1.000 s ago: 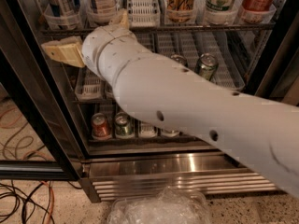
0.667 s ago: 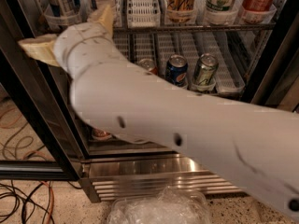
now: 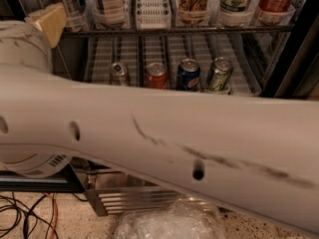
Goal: Pick redbull can from top shelf of fridge
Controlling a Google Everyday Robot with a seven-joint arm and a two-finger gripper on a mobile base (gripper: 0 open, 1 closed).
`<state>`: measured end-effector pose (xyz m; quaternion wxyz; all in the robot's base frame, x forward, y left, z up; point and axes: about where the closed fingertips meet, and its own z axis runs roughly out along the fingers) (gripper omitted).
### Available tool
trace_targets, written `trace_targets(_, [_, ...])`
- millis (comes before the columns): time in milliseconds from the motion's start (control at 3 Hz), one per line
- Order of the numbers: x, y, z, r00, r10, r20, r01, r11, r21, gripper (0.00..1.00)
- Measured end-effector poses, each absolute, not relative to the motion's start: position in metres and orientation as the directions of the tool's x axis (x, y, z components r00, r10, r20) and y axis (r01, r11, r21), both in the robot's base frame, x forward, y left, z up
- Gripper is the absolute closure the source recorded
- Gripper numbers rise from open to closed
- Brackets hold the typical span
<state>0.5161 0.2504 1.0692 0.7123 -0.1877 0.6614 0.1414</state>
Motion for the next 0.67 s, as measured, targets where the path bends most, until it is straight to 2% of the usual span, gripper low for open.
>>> trace_targets(333, [0.5206,0.2346,1.0778,0.102,-0.039,-0.994,-0.380,0.922,-0.075,0.00])
trace_targets(667, [0.5204,0.2347,1.0782,0.103,-0.039,-0.994,-0.380,0.922,-0.075,0.00])
